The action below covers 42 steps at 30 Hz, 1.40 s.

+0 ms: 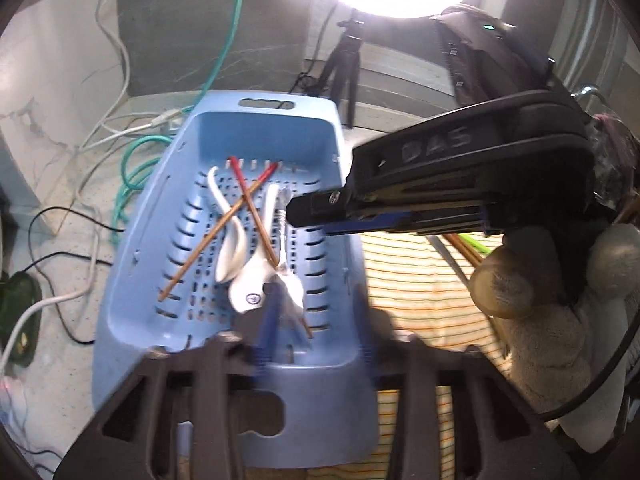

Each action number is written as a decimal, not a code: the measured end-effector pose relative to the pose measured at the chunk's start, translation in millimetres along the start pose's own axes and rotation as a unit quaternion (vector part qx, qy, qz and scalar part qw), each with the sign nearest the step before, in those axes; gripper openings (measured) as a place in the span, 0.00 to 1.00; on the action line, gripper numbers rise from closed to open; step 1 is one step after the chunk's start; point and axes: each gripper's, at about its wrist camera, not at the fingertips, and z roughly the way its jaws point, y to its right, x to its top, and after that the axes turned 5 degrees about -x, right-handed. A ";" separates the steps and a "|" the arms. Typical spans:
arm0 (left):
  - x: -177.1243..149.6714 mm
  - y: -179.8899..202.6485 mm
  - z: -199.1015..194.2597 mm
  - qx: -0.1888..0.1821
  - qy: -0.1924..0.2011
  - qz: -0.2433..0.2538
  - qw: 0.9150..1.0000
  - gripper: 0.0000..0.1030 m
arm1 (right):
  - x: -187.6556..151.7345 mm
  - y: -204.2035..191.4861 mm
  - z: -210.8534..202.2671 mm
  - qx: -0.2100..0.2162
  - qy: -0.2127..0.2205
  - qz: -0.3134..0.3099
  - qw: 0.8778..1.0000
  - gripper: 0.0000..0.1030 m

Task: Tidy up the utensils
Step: 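Lift the metal spoon into the blue basket and open the left gripper, then return the left gripper over the metal fork on the cloth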

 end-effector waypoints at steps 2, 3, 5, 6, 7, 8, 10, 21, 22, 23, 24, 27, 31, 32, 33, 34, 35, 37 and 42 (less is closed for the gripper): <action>-1.0 -3.4 -0.4 -0.001 -0.002 -0.005 1.000 0.38 | -0.6 -0.3 -4.8 -0.005 0.012 -0.004 1.000 0.50; -1.6 -5.4 -0.3 0.001 -0.003 -0.009 1.000 0.38 | -0.7 -0.3 -6.3 -0.005 0.013 -0.006 1.000 0.50; -3.1 -6.6 -1.0 0.003 -0.004 -0.016 1.000 0.39 | -0.9 0.3 -9.6 -0.008 0.012 -0.009 1.000 0.51; -4.3 -6.8 -2.3 0.003 -0.006 -0.021 1.000 0.44 | -1.6 1.3 -12.1 -0.007 0.013 -0.010 1.000 0.51; -5.1 -6.6 -3.1 0.003 -0.006 -0.025 1.000 0.46 | -2.5 2.5 -15.6 -0.006 0.014 -0.010 1.000 0.52; -5.3 -6.4 -3.7 0.004 -0.006 -0.026 1.000 0.48 | -3.4 3.3 -18.6 -0.008 0.016 -0.011 1.000 0.52; -7.4 -1.5 -7.7 0.006 -0.005 -0.026 1.000 0.49 | -6.2 6.0 -27.4 -0.014 0.019 -0.017 1.000 0.52; -22.5 35.6 -22.6 -0.007 -0.005 0.015 1.000 0.57 | -34.9 60.8 -114.1 -0.044 0.078 -0.001 0.996 0.52; -23.7 38.1 -22.8 -0.011 -0.006 0.019 1.000 0.57 | -39.0 69.1 -123.1 -0.049 0.088 0.011 0.995 0.53; -24.3 40.0 -22.9 -0.015 -0.008 0.022 1.000 0.57 | -42.3 76.2 -131.2 -0.053 0.096 0.021 0.994 0.55; -25.1 42.2 -22.2 -0.021 -0.012 0.026 0.999 0.57 | -45.7 83.4 -139.3 -0.058 0.106 0.030 0.992 0.56; -26.2 45.9 -18.1 -0.041 -0.022 0.032 0.998 0.57 | -60.0 102.3 -165.2 -0.078 0.146 0.056 0.985 0.56; -30.1 57.2 -9.1 -0.060 -0.039 0.052 0.996 0.57 | -79.2 122.0 -191.0 -0.101 0.180 0.081 0.975 0.60; -31.3 60.4 -6.9 -0.062 -0.044 0.061 0.995 0.57 | -82.8 124.9 -194.5 -0.110 0.181 0.083 0.974 0.60; -32.8 65.2 -4.1 -0.067 -0.052 0.073 0.994 0.57 | -86.5 127.7 -197.2 -0.123 0.182 0.086 0.972 0.60; -34.0 69.6 -1.9 -0.071 -0.058 0.082 0.992 0.57 | -90.5 131.3 -199.1 -0.135 0.179 0.089 0.970 0.60; -35.1 73.4 0.3 -0.074 -0.063 0.089 0.991 0.57 | -92.6 133.5 -199.0 -0.140 0.173 0.091 0.971 0.60; -36.4 81.1 5.0 -0.083 -0.072 0.097 0.989 0.57 | -96.0 141.5 -196.5 -0.142 0.150 0.099 0.973 0.60; -35.3 97.9 14.7 -0.091 -0.079 0.090 0.989 0.57 | -95.9 154.3 -188.6 -0.127 0.117 0.090 0.981 0.60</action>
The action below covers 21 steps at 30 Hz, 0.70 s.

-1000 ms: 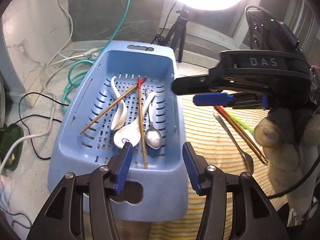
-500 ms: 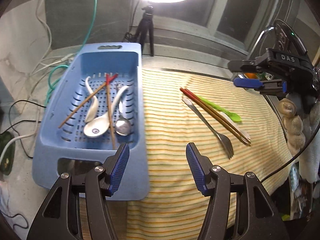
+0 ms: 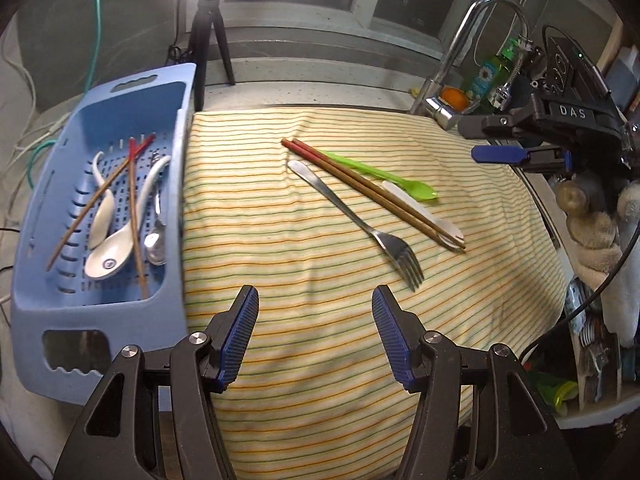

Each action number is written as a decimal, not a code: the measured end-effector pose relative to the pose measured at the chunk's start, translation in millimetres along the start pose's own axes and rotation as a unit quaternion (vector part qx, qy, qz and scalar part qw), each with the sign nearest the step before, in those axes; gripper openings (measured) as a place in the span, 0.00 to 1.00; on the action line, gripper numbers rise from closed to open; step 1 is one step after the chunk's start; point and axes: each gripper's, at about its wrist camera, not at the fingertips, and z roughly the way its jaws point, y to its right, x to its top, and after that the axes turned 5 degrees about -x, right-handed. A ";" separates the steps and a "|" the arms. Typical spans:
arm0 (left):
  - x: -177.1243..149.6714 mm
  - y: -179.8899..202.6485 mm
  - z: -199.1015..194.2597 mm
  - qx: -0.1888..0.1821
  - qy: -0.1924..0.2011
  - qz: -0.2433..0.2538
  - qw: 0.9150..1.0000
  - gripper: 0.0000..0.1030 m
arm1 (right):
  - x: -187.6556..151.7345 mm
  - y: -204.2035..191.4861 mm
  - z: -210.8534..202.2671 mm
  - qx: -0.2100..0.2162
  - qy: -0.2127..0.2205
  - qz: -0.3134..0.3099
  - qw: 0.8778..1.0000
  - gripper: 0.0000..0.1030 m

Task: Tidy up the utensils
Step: 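Return the left gripper over the metal fork on the cloth, then close the left gripper on the metal fork and lift it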

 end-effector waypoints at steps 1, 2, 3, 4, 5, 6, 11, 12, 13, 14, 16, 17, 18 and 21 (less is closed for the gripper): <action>1.3 2.7 3.1 -0.001 0.000 -0.004 1.000 0.57 | 1.3 -0.2 3.7 0.013 -0.010 -0.007 1.000 0.59; 2.7 5.2 6.5 0.000 -0.001 -0.010 1.000 0.57 | 3.3 -1.4 7.8 0.027 -0.022 -0.015 0.999 0.56; 3.8 7.0 10.0 -0.001 -0.001 -0.020 1.000 0.57 | 5.9 -3.0 11.6 0.038 -0.032 -0.021 0.999 0.55; 4.4 8.6 12.8 -0.003 0.000 -0.031 1.000 0.57 | 9.4 -5.2 17.2 0.052 -0.045 -0.028 0.997 0.53; 4.8 9.7 14.9 -0.006 0.000 -0.040 0.999 0.57 | 12.1 -7.9 22.5 0.065 -0.058 -0.035 0.996 0.50; 4.6 12.5 18.0 -0.009 0.000 -0.050 0.999 0.57 | 15.6 -11.6 29.6 0.078 -0.074 -0.045 0.993 0.48; 0.3 23.5 32.1 -0.025 0.009 -0.094 0.995 0.57 | 21.2 -29.1 66.6 0.118 -0.150 -0.098 0.977 0.36; -0.9 25.7 36.0 -0.034 0.013 -0.107 0.994 0.56 | 19.9 -30.4 72.8 0.124 -0.165 -0.104 0.973 0.35; -2.4 27.7 38.7 -0.039 0.017 -0.116 0.992 0.54 | 18.2 -30.8 79.9 0.128 -0.181 -0.109 0.969 0.32; -3.6 30.4 42.5 -0.042 0.020 -0.122 0.991 0.54 | 16.9 -30.3 86.2 0.131 -0.194 -0.111 0.966 0.31; -4.4 35.9 48.8 -0.041 0.023 -0.126 0.991 0.53 | 13.4 -27.0 98.6 0.135 -0.216 -0.109 0.961 0.30; -4.5 37.6 51.9 -0.041 0.022 -0.129 0.991 0.52 | 11.8 -25.6 102.8 0.136 -0.222 -0.107 0.959 0.29; -4.2 39.3 55.5 -0.041 0.020 -0.132 0.990 0.50 | 10.4 -24.6 106.0 0.138 -0.229 -0.106 0.958 0.29; -2.3 39.7 61.5 -0.044 0.019 -0.138 0.989 0.45 | 4.8 -25.2 113.5 0.140 -0.243 -0.114 0.953 0.28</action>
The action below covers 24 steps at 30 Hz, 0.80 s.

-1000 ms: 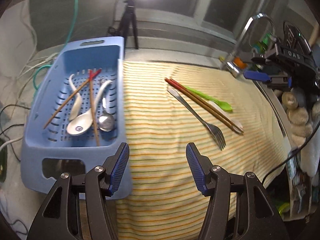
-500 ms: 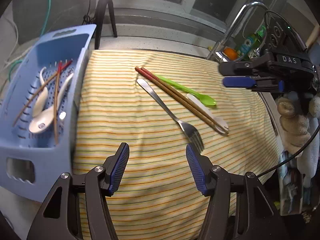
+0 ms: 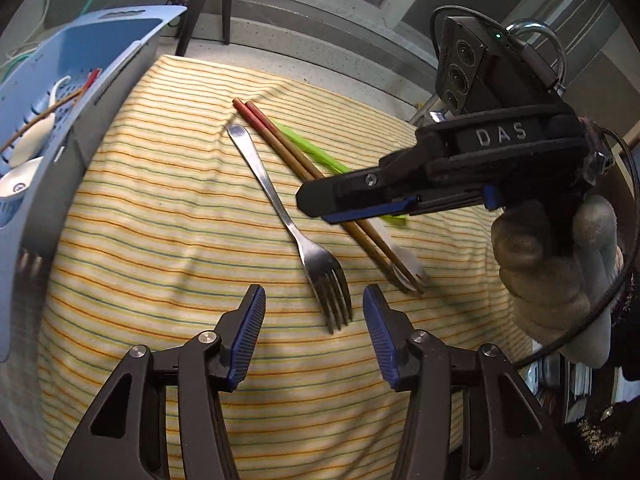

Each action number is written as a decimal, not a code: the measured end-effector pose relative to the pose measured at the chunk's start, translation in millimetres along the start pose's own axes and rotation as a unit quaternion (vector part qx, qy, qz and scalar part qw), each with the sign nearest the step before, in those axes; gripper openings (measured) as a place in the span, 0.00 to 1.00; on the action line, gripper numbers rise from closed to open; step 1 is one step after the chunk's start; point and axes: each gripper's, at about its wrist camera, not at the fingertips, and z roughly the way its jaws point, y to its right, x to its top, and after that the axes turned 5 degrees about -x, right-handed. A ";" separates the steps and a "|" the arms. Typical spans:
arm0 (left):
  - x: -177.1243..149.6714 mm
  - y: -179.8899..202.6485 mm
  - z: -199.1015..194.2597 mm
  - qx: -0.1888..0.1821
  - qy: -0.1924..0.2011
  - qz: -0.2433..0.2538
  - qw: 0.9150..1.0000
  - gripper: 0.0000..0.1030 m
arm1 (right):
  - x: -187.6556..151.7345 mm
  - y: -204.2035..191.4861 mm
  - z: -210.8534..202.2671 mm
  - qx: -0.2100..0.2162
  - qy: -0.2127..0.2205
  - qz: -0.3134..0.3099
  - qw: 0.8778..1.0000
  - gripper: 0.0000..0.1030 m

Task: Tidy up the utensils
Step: 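Close the left gripper on the metal fork and lift it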

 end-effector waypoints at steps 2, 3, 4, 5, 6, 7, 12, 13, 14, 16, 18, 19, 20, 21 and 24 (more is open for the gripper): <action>2.0 -1.4 3.5 -0.006 -0.001 -0.006 1.000 0.37 | -1.1 -0.1 6.0 -0.005 -0.009 -0.004 1.000 0.28; 3.1 -2.2 5.7 -0.010 -0.003 -0.008 1.000 0.33 | -1.6 -0.3 8.3 -0.008 -0.013 -0.005 1.000 0.28; 4.8 -2.9 8.5 -0.012 -0.005 -0.008 1.000 0.32 | -1.8 0.1 9.5 -0.012 -0.014 -0.004 1.000 0.28; 5.6 -3.5 10.9 -0.013 -0.008 -0.008 1.000 0.30 | -2.3 1.4 9.9 -0.014 -0.015 0.000 1.000 0.28; 8.5 -3.9 15.3 -0.014 -0.014 -0.009 1.000 0.27 | -3.9 3.6 9.8 -0.012 -0.016 0.007 1.000 0.28; 9.5 -3.8 17.7 -0.017 -0.018 -0.009 1.000 0.26 | -5.7 6.6 10.3 -0.004 -0.020 0.016 1.000 0.28; 14.3 -3.7 27.7 -0.023 -0.031 0.001 0.999 0.20 | -12.4 19.4 14.7 0.015 -0.035 0.043 0.998 0.20; 15.2 -3.2 29.3 -0.024 -0.032 0.003 0.999 0.19 | -14.2 21.9 16.1 0.018 -0.036 0.049 0.998 0.17; 16.1 -2.7 30.1 -0.024 -0.033 0.007 0.999 0.19 | -16.0 24.3 16.5 0.021 -0.034 0.054 0.998 0.15; 17.0 -1.8 29.9 -0.024 -0.033 0.013 0.999 0.19 | -18.3 27.1 14.2 0.027 -0.026 0.059 0.998 0.15; 18.4 -1.9 29.2 -0.026 -0.033 0.016 0.999 0.19 | -20.2 25.7 12.4 0.026 -0.019 0.061 0.998 0.14; 18.7 -1.5 28.7 -0.026 -0.032 0.018 0.999 0.19 | -21.2 23.8 11.4 0.024 -0.015 0.060 0.998 0.14; 18.8 -0.4 27.8 -0.025 -0.032 0.022 0.999 0.19 | -21.9 22.1 10.6 0.022 -0.011 0.058 0.998 0.14; 17.3 1.8 24.6 -0.025 -0.030 0.025 0.999 0.19 | -22.5 20.1 9.5 0.022 -0.007 0.057 0.998 0.14; 16.7 5.0 15.2 -0.029 -0.022 0.029 0.999 0.20 | -23.3 13.1 5.2 0.023 0.006 0.055 0.998 0.14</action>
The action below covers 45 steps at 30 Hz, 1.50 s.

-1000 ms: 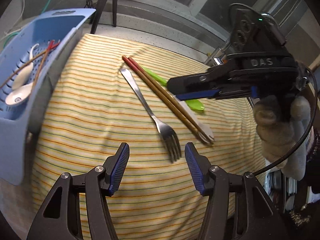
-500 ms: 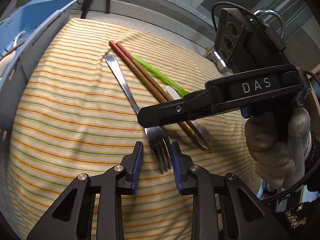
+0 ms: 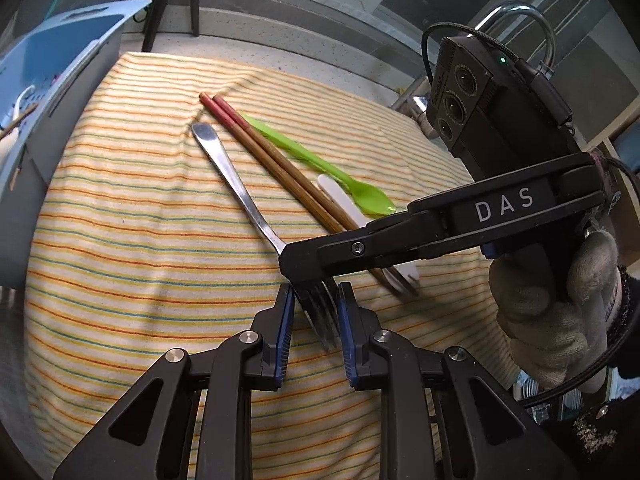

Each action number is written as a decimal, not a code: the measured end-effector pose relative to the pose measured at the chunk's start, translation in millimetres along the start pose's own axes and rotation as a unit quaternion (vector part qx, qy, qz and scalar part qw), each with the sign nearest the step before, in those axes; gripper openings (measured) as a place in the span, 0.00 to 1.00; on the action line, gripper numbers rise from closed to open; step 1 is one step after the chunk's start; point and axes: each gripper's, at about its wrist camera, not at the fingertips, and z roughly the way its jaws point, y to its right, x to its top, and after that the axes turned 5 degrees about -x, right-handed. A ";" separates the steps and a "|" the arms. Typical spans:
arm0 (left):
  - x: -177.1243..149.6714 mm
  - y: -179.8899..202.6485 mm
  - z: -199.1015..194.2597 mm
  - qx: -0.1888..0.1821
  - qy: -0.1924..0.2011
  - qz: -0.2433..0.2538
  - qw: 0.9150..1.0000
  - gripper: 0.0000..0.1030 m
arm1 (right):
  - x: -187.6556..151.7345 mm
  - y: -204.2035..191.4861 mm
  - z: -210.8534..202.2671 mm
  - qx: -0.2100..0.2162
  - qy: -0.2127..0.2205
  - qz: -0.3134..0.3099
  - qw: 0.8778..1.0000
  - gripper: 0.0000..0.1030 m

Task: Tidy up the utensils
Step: 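Close the left gripper on the metal fork and lift it, then carry the metal fork into the blue basket and open the left gripper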

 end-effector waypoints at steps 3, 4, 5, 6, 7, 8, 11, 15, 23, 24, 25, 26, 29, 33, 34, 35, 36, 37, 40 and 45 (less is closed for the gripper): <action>1.5 -0.1 -10.3 -0.003 0.010 0.007 1.000 0.20 | -0.7 -10.7 -5.3 -0.001 0.016 -0.009 1.000 0.14; 2.0 0.6 -14.3 -0.002 0.014 0.010 1.000 0.20 | -1.0 -15.4 -6.7 -0.002 0.021 -0.014 1.000 0.14; 1.9 1.3 -18.2 -0.001 0.017 0.013 1.000 0.20 | -1.6 -19.5 -7.6 -0.003 0.025 -0.017 1.000 0.14; 1.8 1.4 -21.1 -0.001 0.019 0.016 1.000 0.20 | -1.9 -23.6 -9.3 -0.003 0.030 -0.019 0.999 0.14; 2.3 1.6 -25.2 -0.001 0.022 0.019 1.000 0.20 | -2.1 -27.1 -10.3 -0.003 0.034 -0.020 0.999 0.13; 2.7 1.6 -28.8 -0.001 0.024 0.021 0.999 0.20 | -2.3 -30.9 -11.7 -0.002 0.038 -0.022 0.999 0.13; 3.5 0.2 -41.8 0.000 0.035 0.028 0.999 0.20 | -1.3 -44.8 -16.0 0.002 0.050 -0.028 0.998 0.13; 6.7 -1.7 -58.1 0.006 0.049 0.038 0.998 0.20 | 3.1 -65.6 -19.0 0.005 0.064 -0.041 0.997 0.13; 18.4 -26.9 -88.3 0.030 0.064 0.049 0.996 0.20 | 20.4 -109.4 -5.7 0.012 0.079 -0.061 0.995 0.13; 19.8 -31.0 -91.3 0.032 0.064 0.048 0.996 0.20 | 22.4 -114.2 -2.3 0.012 0.081 -0.063 0.995 0.13; 20.5 -35.6 -94.5 0.036 0.065 0.048 0.996 0.20 | 25.6 -120.6 1.8 0.013 0.083 -0.065 0.994 0.13; 21.3 -40.1 -97.8 0.040 0.065 0.049 0.996 0.20 | 28.2 -124.9 5.3 0.015 0.085 -0.064 0.994 0.13; 26.2 -56.6 -107.0 0.046 0.066 0.047 0.996 0.20 | 36.7 -135.7 16.0 0.022 0.089 -0.060 0.994 0.13; 34.6 -75.6 -112.7 0.053 0.061 0.049 0.996 0.20 | 50.3 -148.6 30.7 0.024 0.093 -0.058 0.994 0.13; 36.2 -79.6 -113.8 0.057 0.060 0.050 0.995 0.20 | 53.8 -151.9 34.6 0.023 0.094 -0.057 0.994 0.13; 38.3 -84.2 -114.7 0.060 0.058 0.052 0.995 0.20 | 57.5 -155.3 38.4 0.022 0.095 -0.058 0.994 0.13; 40.3 -88.6 -115.5 0.063 0.056 0.053 0.995 0.20 | 61.0 -158.3 41.9 0.021 0.095 -0.057 0.994 0.13; 42.0 -93.6 -116.2 0.063 0.055 0.052 0.995 0.20 | 64.7 -160.8 45.4 0.019 0.097 -0.056 0.994 0.13; 45.3 -105.3 -119.9 0.068 0.052 0.055 0.995 0.20 | 73.5 -167.1 54.0 0.012 0.100 -0.057 0.993 0.13; 49.8 -114.0 -115.3 0.104 0.041 0.075 0.991 0.19 | 82.9 -176.2 63.9 -0.009 0.107 -0.073 0.991 0.14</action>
